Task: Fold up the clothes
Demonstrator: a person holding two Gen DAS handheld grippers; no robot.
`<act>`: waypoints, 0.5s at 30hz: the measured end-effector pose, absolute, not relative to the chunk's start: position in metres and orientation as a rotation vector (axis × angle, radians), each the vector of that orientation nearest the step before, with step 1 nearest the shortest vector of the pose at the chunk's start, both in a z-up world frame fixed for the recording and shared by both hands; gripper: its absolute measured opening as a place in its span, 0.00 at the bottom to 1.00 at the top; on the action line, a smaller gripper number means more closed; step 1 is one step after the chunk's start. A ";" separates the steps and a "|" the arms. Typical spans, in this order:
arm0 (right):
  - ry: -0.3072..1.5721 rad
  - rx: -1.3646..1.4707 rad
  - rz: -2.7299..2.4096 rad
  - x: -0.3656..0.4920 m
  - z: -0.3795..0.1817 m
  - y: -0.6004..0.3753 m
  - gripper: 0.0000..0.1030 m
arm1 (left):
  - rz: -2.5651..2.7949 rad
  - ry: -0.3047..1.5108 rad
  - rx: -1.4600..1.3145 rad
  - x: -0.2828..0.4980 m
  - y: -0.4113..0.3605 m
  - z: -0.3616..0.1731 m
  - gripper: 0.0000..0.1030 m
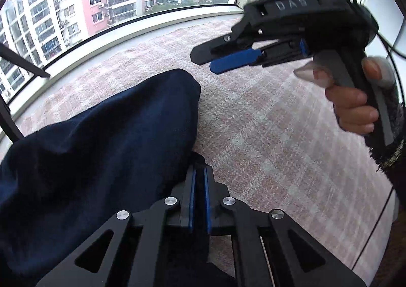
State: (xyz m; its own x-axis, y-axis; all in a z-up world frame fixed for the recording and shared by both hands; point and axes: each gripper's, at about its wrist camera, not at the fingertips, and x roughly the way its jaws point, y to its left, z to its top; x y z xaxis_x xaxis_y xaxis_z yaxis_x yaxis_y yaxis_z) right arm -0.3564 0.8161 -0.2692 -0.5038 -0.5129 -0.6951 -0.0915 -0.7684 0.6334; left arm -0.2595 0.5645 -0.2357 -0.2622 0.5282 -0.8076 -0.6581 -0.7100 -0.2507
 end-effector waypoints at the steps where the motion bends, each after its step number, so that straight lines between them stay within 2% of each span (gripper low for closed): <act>1: -0.913 1.412 -2.325 -0.360 -0.274 0.813 0.43 | 2.008 0.081 -1.221 -0.261 0.556 -0.230 0.05; 5: -0.894 1.435 -2.325 -0.372 -0.274 0.805 0.41 | 1.950 -0.118 -1.157 -0.254 0.536 -0.209 0.05; 6: -0.887 1.437 -2.334 -0.374 -0.273 0.803 0.20 | 1.930 -0.154 -1.143 -0.252 0.536 -0.206 0.05; 7: -0.881 1.440 -2.342 -0.377 -0.271 0.801 0.03 | 1.909 -0.189 -1.129 -0.251 0.535 -0.203 0.05; 9: -0.868 1.445 -2.359 -0.383 -0.267 0.798 0.03 | 1.854 -0.227 -1.115 -0.247 0.540 -0.204 0.07; 11: -0.854 1.449 -2.376 -0.389 -0.264 0.795 0.05 | 1.829 -0.160 -1.204 -0.249 0.563 -0.225 0.12; 12: -0.848 1.452 -2.385 -0.392 -0.262 0.794 0.14 | 1.826 -0.127 -1.265 -0.251 0.571 -0.237 0.12; 13: -0.841 1.454 -2.393 -0.394 -0.260 0.792 0.27 | 1.807 -0.114 -1.316 -0.251 0.577 -0.246 0.12; 15: -0.832 1.452 -2.404 -0.393 -0.262 0.793 0.35 | 1.818 -0.101 -1.325 -0.246 0.577 -0.246 0.13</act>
State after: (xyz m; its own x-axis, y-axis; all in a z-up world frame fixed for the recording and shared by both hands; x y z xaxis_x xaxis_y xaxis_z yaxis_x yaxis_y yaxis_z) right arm -0.3932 0.7933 -0.2617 -0.4917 -0.4516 -0.7445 -0.1050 -0.8180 0.5655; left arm -0.2457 0.5774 -0.2460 -0.0652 0.6701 -0.7394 -0.5840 -0.6265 -0.5162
